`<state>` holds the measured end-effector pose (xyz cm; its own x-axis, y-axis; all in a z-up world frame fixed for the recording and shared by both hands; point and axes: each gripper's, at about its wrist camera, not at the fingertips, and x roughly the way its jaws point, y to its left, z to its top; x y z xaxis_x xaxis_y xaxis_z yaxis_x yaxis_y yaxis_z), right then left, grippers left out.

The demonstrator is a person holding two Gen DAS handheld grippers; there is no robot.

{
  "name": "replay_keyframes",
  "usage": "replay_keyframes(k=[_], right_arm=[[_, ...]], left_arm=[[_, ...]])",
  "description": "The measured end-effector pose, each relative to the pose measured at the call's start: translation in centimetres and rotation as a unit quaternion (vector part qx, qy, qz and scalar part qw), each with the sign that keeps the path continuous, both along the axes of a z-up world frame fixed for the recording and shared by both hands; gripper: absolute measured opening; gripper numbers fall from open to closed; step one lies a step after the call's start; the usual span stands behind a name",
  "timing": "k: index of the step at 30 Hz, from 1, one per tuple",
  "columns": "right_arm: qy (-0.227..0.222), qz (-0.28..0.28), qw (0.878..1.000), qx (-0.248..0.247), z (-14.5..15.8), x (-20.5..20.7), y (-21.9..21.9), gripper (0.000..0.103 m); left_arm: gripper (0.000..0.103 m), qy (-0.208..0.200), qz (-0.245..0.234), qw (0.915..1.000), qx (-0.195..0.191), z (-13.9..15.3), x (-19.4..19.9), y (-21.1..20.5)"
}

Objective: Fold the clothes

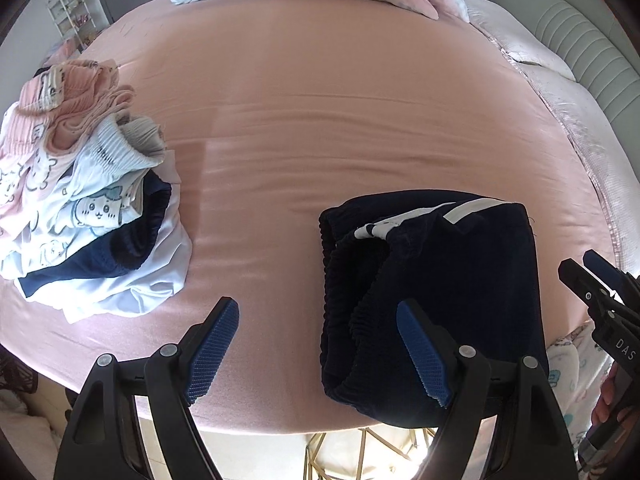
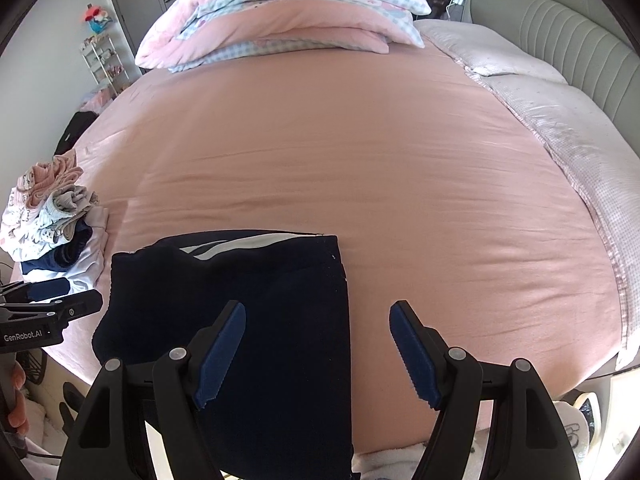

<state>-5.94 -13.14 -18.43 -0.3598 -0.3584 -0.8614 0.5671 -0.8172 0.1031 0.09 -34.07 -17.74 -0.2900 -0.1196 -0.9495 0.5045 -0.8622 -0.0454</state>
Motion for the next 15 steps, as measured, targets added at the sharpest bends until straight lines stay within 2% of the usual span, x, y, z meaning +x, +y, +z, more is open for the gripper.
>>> replay_keyframes(k=[7, 12, 15], right_arm=[[-0.024, 0.004, 1.000, -0.003, -1.4, -2.1, -0.9, 0.074], [-0.036, 0.005, 0.999, -0.004, -2.6, -3.5, -1.3, 0.074], [-0.049, 0.005, 0.999, -0.011, -3.3, -4.2, -1.4, 0.074]], left_arm=[[0.081, 0.023, -0.007, 0.9990, 0.038, 0.2, -0.6, -0.8], [0.081, 0.026, -0.015, 0.9990, 0.033, -1.0, -2.4, -0.4], [0.081, 0.052, -0.009, 0.9967, 0.061, -1.0, -3.2, 0.0]])
